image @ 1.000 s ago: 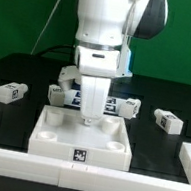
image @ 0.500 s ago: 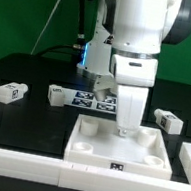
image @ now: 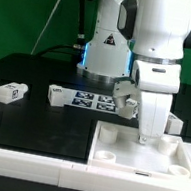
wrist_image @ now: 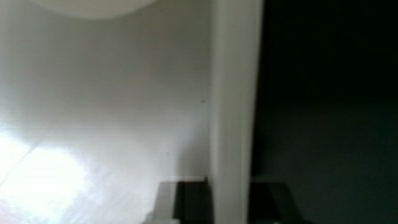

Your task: Assemble one leg

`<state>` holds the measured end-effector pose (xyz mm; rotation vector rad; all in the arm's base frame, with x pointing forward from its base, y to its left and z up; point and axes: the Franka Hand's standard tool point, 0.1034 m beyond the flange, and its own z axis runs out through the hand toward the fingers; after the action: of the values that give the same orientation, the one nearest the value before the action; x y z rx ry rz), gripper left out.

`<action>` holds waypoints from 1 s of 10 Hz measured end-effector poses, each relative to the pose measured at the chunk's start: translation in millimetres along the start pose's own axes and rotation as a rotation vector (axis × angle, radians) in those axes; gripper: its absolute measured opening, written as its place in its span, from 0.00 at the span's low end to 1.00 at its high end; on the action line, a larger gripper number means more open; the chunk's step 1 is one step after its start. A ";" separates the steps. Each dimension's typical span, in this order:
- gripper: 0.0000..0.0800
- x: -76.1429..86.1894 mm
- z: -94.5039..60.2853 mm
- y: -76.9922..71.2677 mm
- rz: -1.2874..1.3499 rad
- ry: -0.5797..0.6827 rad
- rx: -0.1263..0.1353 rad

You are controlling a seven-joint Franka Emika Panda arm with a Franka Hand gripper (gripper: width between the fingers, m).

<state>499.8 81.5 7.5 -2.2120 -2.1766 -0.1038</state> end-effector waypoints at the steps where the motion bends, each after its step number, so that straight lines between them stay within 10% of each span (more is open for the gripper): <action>1: 0.07 -3.5 0.0 3.3 -0.022 0.000 0.004; 6: 0.07 -8.4 -1.3 1.6 -0.030 -0.007 0.043; 8: 0.27 -8.8 -1.1 1.5 -0.029 -0.007 0.044; 10: 0.66 -9.1 -0.9 1.4 -0.028 -0.007 0.044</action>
Offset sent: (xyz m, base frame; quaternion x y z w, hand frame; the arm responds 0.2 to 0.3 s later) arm 0.0024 -0.0043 0.0131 -0.0264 -0.0233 -0.0204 0.9992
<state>501.1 72.3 7.7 -2.1622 -2.1924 -0.0480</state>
